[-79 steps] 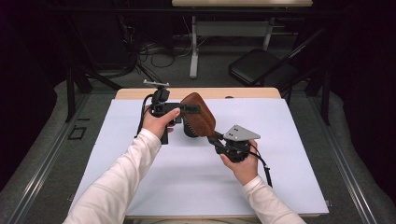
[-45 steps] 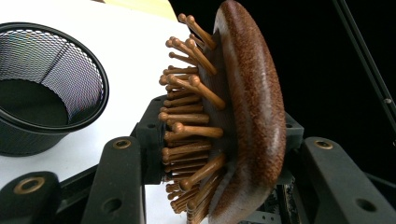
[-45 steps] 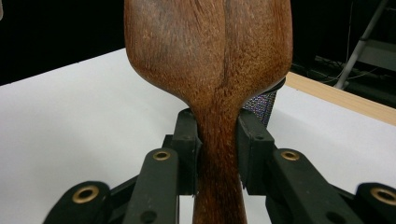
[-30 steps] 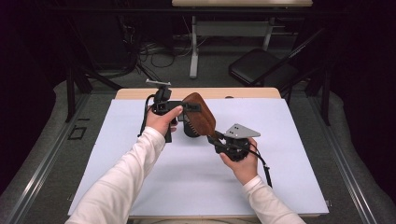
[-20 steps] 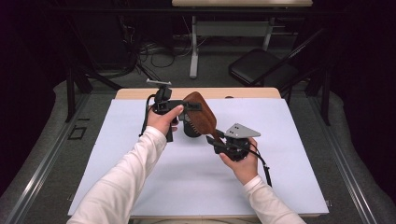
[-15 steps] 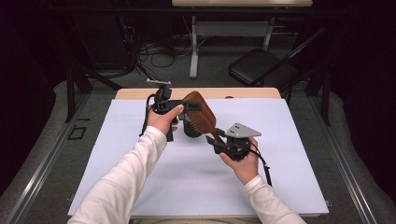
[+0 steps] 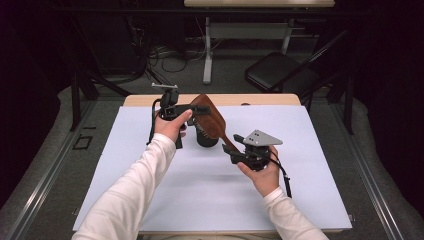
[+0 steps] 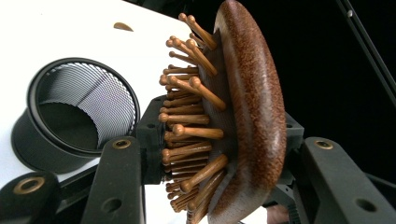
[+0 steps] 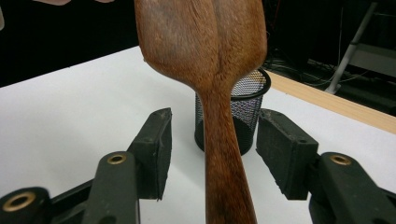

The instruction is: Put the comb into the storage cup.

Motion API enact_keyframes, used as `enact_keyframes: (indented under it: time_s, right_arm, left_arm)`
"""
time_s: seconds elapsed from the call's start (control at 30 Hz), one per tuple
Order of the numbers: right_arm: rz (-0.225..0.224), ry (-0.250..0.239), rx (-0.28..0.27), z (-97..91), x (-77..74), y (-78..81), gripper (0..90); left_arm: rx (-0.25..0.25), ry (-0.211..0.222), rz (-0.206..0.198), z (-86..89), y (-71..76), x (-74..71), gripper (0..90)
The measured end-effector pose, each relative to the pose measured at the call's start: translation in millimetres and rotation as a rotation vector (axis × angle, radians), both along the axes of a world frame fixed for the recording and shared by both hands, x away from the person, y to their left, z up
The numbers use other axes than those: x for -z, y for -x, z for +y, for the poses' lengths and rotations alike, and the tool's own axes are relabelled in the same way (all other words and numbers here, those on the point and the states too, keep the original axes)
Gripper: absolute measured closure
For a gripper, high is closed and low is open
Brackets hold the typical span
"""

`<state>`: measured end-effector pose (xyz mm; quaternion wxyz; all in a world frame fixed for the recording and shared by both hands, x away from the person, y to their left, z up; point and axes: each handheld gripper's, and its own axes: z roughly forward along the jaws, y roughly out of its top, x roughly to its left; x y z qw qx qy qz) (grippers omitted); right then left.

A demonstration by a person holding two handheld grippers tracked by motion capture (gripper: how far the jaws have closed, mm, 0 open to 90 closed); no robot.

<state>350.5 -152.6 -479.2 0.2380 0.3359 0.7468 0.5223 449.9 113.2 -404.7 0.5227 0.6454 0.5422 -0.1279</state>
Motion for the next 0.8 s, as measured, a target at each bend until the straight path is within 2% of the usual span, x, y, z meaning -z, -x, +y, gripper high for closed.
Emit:
enact_keyframes:
  time_s: [0.5,0.63,0.8]
  right_arm:
    - [-0.015,-0.009,0.004,-6.5,-7.2,-0.7,42.9]
    - [-0.003,0.014,0.004,-8.4,-10.1,-2.0,42.1]
    - [0.012,0.019,0.011,-11.1,-12.2,-2.7,41.8]
  left_arm:
    - [-0.080,0.008,-0.035,22.0,-4.9,-9.5,51.9]
    - [-0.100,0.007,-0.047,27.4,-6.2,-15.7,51.9]
    - [-0.117,0.001,-0.058,33.9,-7.1,-23.1,51.9]
